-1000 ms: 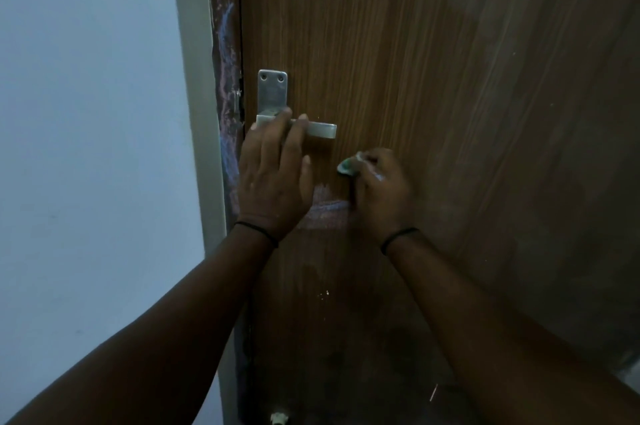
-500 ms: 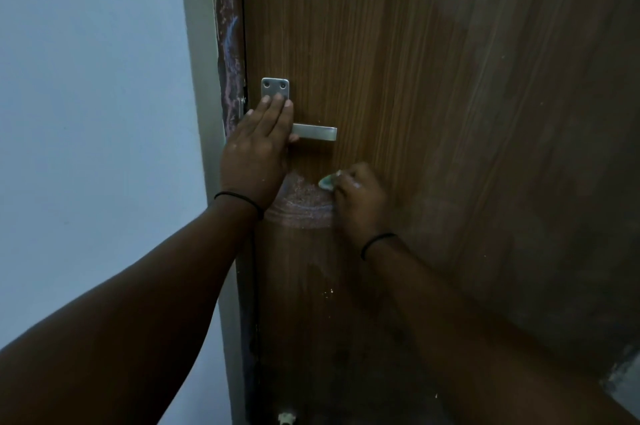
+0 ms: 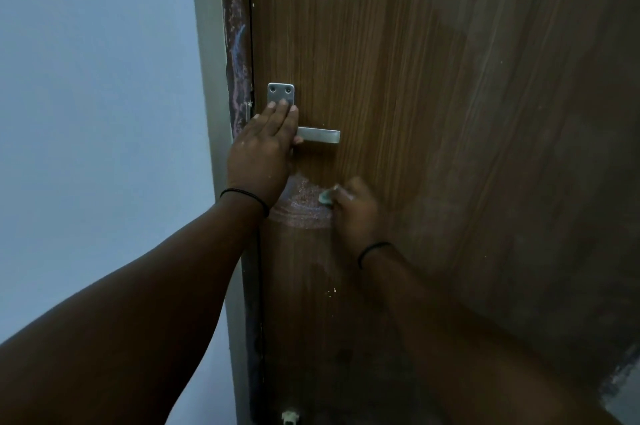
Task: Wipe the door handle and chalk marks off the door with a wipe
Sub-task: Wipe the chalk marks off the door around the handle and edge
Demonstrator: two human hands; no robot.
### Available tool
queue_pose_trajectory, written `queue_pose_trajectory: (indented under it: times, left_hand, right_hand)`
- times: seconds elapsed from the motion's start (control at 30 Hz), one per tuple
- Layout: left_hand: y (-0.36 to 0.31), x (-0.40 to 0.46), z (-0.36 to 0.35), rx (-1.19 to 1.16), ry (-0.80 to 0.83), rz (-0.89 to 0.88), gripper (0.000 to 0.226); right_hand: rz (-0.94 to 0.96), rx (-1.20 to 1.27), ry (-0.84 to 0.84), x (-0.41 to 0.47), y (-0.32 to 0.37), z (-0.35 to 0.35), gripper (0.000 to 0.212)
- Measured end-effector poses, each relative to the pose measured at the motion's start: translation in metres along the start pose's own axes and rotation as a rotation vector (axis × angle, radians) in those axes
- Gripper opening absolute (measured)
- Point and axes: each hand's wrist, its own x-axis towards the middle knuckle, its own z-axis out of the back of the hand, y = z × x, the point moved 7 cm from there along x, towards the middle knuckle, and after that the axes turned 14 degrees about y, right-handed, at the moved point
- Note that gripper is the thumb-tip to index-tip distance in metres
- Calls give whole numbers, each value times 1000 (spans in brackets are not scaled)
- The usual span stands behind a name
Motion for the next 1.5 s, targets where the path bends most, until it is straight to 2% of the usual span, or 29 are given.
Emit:
queue_pose_trajectory:
  times: [0.07, 0.1, 0.2, 0.27, 0.33, 0.43, 0.57, 0.63, 0.73, 0.83, 0.9, 0.97, 1.0, 1.1, 1.17, 1.27, 1.33, 1.43, 1.5]
  left_hand:
    - [0, 1, -1, -4, 9, 17, 45]
    - [-1, 1, -1, -10, 11, 23, 46]
    - [0, 0, -4, -29, -4, 33, 45]
    - [0, 0, -5, -38, -27, 33, 45]
    - [1, 0, -7, -46, -45, 30, 45]
    - [2, -1, -11, -46, -60, 35, 45]
    - [1, -2, -14, -65, -93, 41, 46]
    - [-2, -6, -16, -122, -118, 71, 48]
    - [-9, -26, -27, -240, -182, 131, 54]
    - [-9, -63, -56, -241, -195, 169, 60]
    - [-5, -89, -84, -263, -152, 211, 50]
    - [-2, -111, -114, -333, -75, 276, 17]
    - [-1, -120, -130, -401, -1, 319, 11]
    - [3, -134, -170, -615, 171, 488, 28]
    - [5, -132, -181, -654, 229, 528, 39]
    - [9, -122, -187, -688, 250, 540, 43]
    - [13, -115, -188, -702, 241, 548, 46]
    - [21, -106, -190, -632, 209, 564, 58]
    - [23, -103, -190, -586, 208, 560, 61]
  right_hand:
    - [-21, -4, 46, -14, -17, -10, 17]
    - [-61, -5, 14, -20, -28, -2, 14]
    - [-123, 53, -207, -26, -50, 39, 15]
    - [-117, 71, -277, -17, -48, 45, 14]
    - [-66, 70, -249, -12, -33, 28, 11]
    - [-50, 51, -113, -31, -37, 1, 10]
    - [-182, 51, -235, -46, -69, 33, 16]
    - [-203, 71, -264, -36, -64, 40, 16]
    - [-160, 39, -180, -34, -46, 15, 18]
    - [-145, 39, -144, -51, -50, 4, 16]
    - [-216, 27, -228, -55, -65, 19, 13]
    - [-284, 67, -301, -51, -71, 31, 12]
    - [-282, 89, -291, -47, -68, 30, 12]
    - [-195, 26, -121, -43, -48, -1, 20]
    - [-219, 44, -46, -55, -55, -18, 22]
    - [-356, 106, -229, -73, -77, -13, 14]
    - [-363, 136, -332, -70, -67, -14, 9]
    - [-294, 131, -245, -51, -38, -48, 9]
    - [-282, 151, -251, -51, -34, -62, 11]
